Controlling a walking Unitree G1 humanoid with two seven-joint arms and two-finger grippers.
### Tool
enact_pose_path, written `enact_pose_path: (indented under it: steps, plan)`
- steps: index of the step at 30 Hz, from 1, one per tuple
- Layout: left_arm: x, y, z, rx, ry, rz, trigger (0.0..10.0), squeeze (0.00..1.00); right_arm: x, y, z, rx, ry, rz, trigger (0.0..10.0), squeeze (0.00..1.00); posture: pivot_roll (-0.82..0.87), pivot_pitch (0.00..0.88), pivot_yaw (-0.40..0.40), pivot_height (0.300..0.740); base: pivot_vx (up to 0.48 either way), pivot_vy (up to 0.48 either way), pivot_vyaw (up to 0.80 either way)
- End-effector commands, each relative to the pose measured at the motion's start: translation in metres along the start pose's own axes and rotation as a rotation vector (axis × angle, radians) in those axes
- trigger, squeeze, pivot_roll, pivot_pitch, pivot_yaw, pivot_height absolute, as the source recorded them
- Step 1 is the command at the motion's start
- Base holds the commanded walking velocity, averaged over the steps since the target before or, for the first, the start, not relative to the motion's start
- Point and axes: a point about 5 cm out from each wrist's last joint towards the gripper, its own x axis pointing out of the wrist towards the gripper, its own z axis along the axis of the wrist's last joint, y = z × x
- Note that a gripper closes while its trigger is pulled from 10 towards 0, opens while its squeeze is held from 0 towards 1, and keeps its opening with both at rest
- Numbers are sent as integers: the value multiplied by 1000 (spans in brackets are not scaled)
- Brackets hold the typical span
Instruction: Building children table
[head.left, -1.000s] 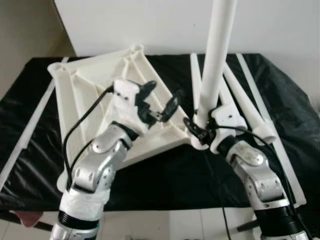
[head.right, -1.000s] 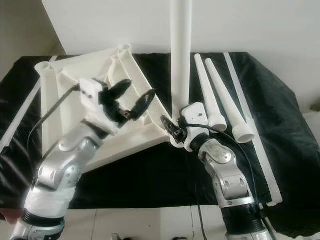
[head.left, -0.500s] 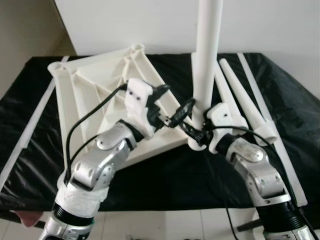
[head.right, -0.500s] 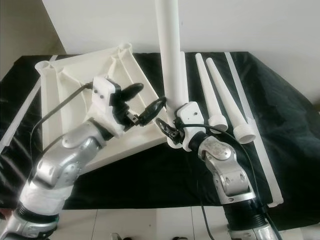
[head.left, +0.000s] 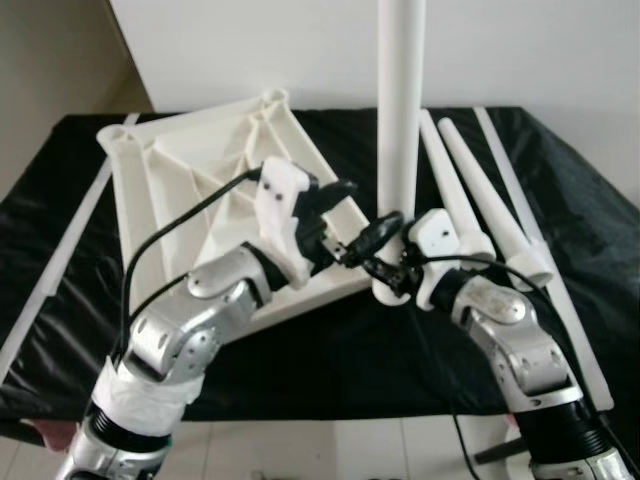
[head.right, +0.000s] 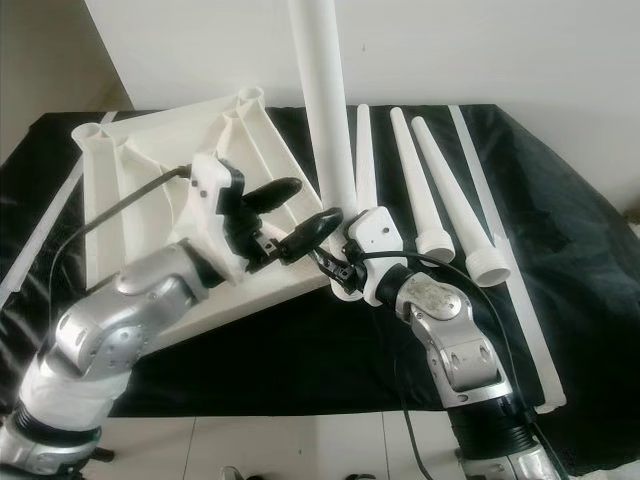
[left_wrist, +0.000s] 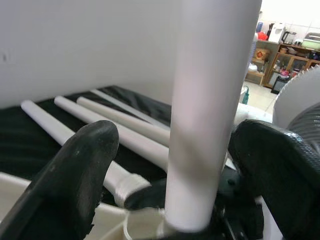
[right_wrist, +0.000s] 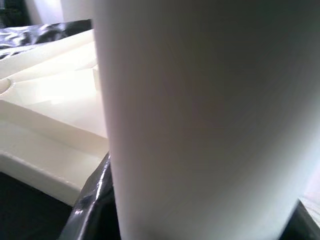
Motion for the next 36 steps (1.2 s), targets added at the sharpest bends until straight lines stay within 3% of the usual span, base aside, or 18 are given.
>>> enact_pose_path:
  steps: [1, 10, 11, 12, 31, 32, 34, 35, 36]
  plan:
    - [-1, -19, -1, 14, 4, -353, 10000, 0, 1, 6, -3, 4, 14, 50, 10000, 0, -55, 144, 43, 740, 0, 0, 0]
    - [10, -17, 3, 1, -26, -296, 10000, 0, 0, 19, -4, -4, 28, 150, 10000, 0, -63, 138, 44, 740, 0, 0, 0]
    - [11, -16, 3, -11, -29, -291, 9255, 0, -1, 19, -4, -5, 30, 150, 10000, 0, -66, 137, 47, 740, 0, 0, 0]
    - [12, -15, 4, -34, -47, -284, 0, 0, -1, 19, -5, -8, 33, 145, 10000, 0, -70, 137, 49, 740, 0, 0, 0]
    - [8, -11, 3, -23, -37, -262, 0, 0, -1, 19, -6, -1, 26, 125, 10000, 0, -65, 118, 57, 740, 0, 0, 0]
    - [8, -10, 2, -16, -26, -257, 4392, 0, -1, 19, -6, -1, 26, 124, 10000, 0, -66, 118, 57, 740, 0, 0, 0]
    - [8, -10, 1, -11, -19, -254, 4392, 0, -1, 19, -6, -1, 26, 123, 10000, 0, -66, 118, 57, 740, 0, 0, 0]
    - [8, -10, 1, -8, -15, -253, 10000, 0, -1, 20, -6, -1, 26, 123, 10000, 0, -67, 118, 58, 740, 0, 0, 0]
    - [8, -10, 0, -9, -14, -252, 10000, 0, -1, 20, -7, 0, 27, 122, 10000, 0, -67, 119, 57, 740, 0, 0, 0]
